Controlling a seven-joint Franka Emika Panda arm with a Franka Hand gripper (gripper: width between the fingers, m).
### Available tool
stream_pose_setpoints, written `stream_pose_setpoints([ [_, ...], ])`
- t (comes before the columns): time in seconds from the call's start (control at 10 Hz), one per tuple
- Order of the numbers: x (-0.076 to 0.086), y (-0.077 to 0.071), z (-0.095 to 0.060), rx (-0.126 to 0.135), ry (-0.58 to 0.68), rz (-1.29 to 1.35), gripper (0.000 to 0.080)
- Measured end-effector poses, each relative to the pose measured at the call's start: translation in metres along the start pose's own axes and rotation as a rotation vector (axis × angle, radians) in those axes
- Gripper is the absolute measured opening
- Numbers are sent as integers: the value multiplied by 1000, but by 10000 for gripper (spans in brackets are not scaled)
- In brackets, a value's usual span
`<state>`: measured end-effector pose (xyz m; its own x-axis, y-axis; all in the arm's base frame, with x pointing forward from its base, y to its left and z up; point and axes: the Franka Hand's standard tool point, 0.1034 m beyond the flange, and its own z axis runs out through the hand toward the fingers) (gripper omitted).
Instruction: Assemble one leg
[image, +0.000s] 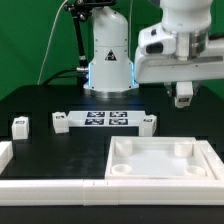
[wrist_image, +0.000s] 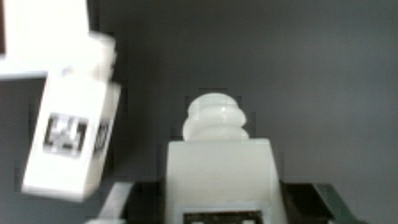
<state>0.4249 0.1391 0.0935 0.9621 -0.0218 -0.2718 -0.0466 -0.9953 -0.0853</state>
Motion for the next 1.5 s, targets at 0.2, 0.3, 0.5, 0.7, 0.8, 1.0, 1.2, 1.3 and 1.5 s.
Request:
stream_pose_setpoints([
  [0.2,7,-2,-4,7,173,-14,289],
  [0.3,7,-3,-3,14,259,-23,289],
  [0.5,5,-3,0,14,281,-30,289],
  [0.7,11,1,0,8,291,-83,289],
  [0.8,22,4,-4,4,302,-123,289],
  [1.0,55,11,-18,4,318,-192,289],
  [1.2,79,17,-29,12,285,-244,289],
  [1.3,77,16,-26,11,291,-244,289],
  [1.5,75,16,-24,10,288,-245,289],
])
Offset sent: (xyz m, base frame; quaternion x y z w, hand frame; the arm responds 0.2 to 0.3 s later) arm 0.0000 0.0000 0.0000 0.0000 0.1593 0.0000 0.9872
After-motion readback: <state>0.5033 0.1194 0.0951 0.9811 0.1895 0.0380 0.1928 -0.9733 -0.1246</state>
